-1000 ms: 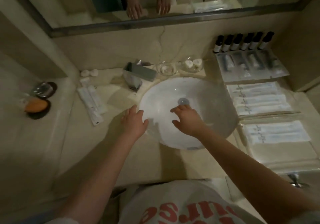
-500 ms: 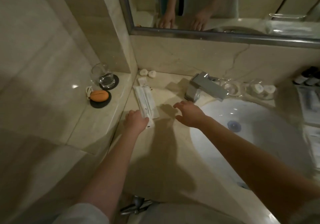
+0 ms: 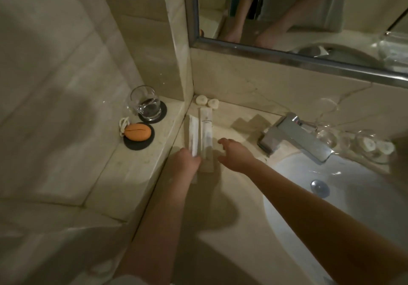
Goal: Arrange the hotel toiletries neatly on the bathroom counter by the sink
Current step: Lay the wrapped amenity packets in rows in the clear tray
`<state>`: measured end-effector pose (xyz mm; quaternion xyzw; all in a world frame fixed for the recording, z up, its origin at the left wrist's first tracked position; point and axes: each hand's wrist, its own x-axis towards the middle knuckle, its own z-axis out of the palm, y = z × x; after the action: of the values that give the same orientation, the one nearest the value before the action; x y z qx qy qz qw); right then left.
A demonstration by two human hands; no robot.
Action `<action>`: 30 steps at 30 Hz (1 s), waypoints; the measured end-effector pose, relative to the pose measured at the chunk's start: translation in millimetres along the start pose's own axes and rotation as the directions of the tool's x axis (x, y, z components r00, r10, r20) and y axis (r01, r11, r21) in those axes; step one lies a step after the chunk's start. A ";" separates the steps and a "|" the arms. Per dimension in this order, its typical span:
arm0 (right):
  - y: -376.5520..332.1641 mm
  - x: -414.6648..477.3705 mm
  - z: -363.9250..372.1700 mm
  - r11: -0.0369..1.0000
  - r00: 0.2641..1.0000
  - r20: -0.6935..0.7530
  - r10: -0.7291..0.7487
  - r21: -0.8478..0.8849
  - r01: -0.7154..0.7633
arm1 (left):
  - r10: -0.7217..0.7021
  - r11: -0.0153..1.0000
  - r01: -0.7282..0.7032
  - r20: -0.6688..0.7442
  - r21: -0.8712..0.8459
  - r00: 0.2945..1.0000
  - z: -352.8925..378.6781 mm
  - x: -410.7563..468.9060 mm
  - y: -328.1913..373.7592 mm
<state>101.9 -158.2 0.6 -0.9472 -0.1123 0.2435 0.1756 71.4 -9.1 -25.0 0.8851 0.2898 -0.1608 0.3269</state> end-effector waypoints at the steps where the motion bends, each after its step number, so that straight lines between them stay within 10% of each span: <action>1: -4.5 5.3 4.2 0.999 1.000 -0.008 0.030 0.022 -0.030 | -0.009 0.999 0.009 0.001 -0.040 1.000 -1.3 2.6 -3.2; 14: -47.3 44.7 24.2 0.907 0.929 -0.108 0.353 0.283 -0.312 | 0.078 0.975 -0.085 -0.043 -0.204 0.996 2.5 9.0 -27.9; 30: 5.1 -22.2 14.0 0.625 0.953 0.023 0.304 0.749 -0.217 | 0.029 0.950 -0.013 0.046 -0.312 0.999 0.1 -29.6 -23.6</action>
<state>76.5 -165.6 -3.5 -0.8100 0.1446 0.2402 0.5150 33.7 -6.6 -22.5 0.8211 0.2938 -0.1315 0.4713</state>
